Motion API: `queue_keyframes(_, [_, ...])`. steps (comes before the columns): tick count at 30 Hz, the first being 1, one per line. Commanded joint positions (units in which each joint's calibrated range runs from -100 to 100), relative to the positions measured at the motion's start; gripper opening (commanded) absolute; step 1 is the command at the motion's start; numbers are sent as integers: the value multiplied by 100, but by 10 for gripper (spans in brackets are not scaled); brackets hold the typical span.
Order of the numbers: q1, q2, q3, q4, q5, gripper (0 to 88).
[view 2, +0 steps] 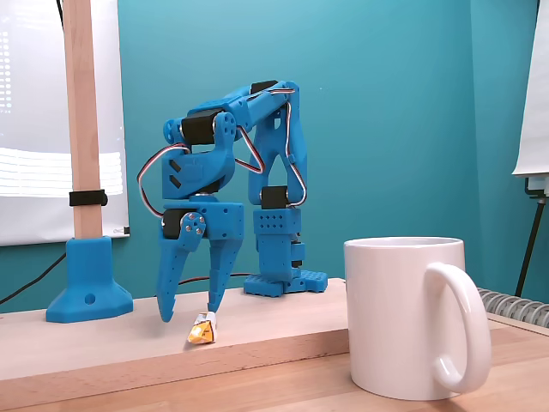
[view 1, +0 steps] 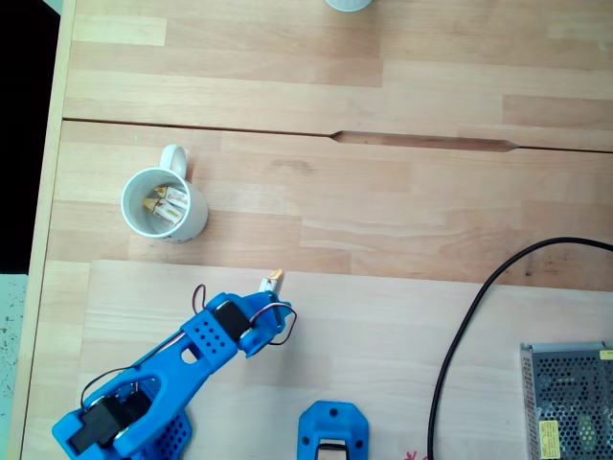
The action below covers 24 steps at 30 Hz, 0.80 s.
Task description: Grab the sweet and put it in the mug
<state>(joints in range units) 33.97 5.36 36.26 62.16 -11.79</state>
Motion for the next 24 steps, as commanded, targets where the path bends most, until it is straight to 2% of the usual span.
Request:
queue_keyframes(1, [9, -11, -343, -39, -20, 234])
queue_keyframes(16, [-20, 480, -870, -23, -29, 234])
queue_keyframes(24, [-551, 488, -825, 74, -29, 233])
